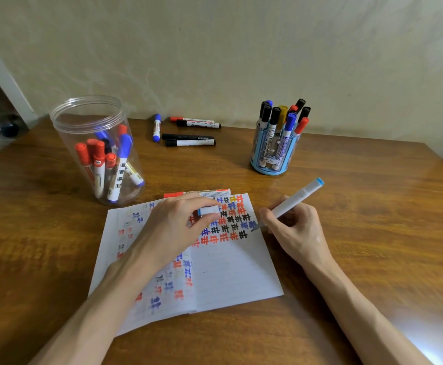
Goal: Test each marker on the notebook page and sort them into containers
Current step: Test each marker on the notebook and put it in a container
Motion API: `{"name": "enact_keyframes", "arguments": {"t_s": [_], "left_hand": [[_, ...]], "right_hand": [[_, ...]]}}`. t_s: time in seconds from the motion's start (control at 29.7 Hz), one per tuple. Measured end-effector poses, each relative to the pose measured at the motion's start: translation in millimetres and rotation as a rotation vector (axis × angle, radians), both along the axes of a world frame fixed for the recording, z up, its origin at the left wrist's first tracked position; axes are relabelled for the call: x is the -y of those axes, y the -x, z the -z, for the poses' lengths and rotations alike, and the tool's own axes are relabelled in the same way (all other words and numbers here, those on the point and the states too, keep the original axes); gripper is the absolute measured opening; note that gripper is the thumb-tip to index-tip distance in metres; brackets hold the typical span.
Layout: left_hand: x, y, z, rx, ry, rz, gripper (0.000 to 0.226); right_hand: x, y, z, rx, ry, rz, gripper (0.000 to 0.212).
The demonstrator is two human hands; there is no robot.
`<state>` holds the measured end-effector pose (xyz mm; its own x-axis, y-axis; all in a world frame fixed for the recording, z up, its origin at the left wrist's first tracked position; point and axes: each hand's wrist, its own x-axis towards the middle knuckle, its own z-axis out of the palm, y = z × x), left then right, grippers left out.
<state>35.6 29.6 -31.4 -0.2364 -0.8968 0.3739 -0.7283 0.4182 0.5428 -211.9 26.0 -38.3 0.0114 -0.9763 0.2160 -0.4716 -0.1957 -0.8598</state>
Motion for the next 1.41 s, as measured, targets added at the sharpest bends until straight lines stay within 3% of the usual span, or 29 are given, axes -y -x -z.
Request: {"name": "enact_keyframes", "arguments": {"t_s": [1.41], "left_hand": [[-3.1, 1.4, -4.6, 0.021, 0.028, -0.005, 0.037]], "right_hand": [[3.9, 0.4, 2.5, -0.024, -0.015, -0.046, 0.020]]}}
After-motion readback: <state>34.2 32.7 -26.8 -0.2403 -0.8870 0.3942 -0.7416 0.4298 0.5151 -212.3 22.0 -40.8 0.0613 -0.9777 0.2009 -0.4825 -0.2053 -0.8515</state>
